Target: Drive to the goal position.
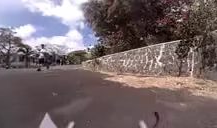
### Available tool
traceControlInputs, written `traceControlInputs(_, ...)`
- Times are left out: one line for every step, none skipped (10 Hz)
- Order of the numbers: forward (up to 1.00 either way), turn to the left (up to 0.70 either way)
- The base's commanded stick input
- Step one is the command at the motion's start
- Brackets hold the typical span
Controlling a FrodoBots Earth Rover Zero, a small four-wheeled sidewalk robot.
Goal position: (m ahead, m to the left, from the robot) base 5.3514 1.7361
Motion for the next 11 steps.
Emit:
traceControlInputs(0.50,0.25)
traceControlInputs(0.50,0.00)
traceControlInputs(0.50,0.00)
traceControlInputs(0.50,0.00)
traceControlInputs(0.50,0.00)
traceControlInputs(0.50,0.00)
traceControlInputs(0.50,0.00)
traceControlInputs(0.50,0.00)
traceControlInputs(0.50,0.00)
traceControlInputs(0.50,0.00)
traceControlInputs(0.50,0.00)
